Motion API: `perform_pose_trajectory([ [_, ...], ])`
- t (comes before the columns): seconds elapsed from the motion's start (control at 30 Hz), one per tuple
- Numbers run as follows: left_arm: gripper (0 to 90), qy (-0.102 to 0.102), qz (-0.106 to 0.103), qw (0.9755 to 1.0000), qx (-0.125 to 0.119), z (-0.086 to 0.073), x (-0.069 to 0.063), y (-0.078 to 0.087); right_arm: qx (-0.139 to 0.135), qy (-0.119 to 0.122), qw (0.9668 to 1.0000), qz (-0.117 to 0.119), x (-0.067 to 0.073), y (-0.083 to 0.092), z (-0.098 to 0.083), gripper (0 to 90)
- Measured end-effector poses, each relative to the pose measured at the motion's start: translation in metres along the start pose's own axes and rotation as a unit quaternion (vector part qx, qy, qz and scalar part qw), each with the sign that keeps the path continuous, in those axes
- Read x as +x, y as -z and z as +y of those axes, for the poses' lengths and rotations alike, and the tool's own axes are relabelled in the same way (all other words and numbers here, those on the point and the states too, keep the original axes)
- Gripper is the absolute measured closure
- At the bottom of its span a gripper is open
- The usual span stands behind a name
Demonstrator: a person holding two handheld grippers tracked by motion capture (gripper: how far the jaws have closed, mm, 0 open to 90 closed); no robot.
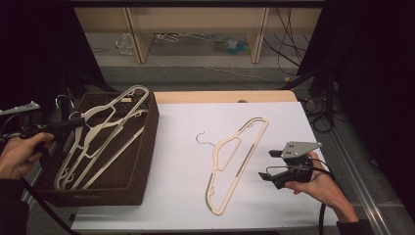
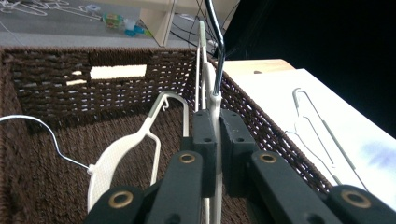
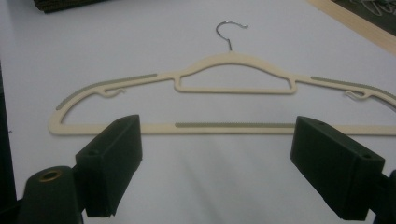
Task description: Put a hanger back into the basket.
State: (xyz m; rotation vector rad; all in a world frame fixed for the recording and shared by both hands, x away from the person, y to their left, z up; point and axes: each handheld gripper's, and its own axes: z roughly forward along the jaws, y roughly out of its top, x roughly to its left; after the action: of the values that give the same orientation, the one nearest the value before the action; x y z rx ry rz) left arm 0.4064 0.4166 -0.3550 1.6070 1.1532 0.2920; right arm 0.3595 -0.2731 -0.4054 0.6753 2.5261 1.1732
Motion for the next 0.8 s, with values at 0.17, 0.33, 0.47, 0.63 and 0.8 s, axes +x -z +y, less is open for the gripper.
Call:
perform_pose_trajectory([
  [0.17,85.3,0.002,-0.009,0.9999,0.012,-0.005,0.001,-0.005,0.000,0.000,1.0000,0.000,0.000,0.000,0.000,17.3],
  [0.33,84.8,0.007,0.001,0.9994,0.035,-0.011,0.004,-0.013,0.001,-0.002,1.0000,0.000,0.000,0.001,0.000,17.4],
  [0.47,84.2,0.019,0.004,0.9990,0.040,-0.015,0.009,-0.019,0.002,-0.001,1.0000,0.002,0.000,0.001,-0.001,17.5],
  [0.63,83.7,0.032,0.020,0.9978,0.054,-0.017,0.011,-0.026,0.003,0.000,1.0000,0.001,0.000,0.000,-0.001,17.4],
  [0.8,82.9,0.036,0.059,0.9953,0.068,-0.018,0.013,-0.030,0.005,0.001,1.0000,0.001,0.000,0.000,-0.002,17.5],
])
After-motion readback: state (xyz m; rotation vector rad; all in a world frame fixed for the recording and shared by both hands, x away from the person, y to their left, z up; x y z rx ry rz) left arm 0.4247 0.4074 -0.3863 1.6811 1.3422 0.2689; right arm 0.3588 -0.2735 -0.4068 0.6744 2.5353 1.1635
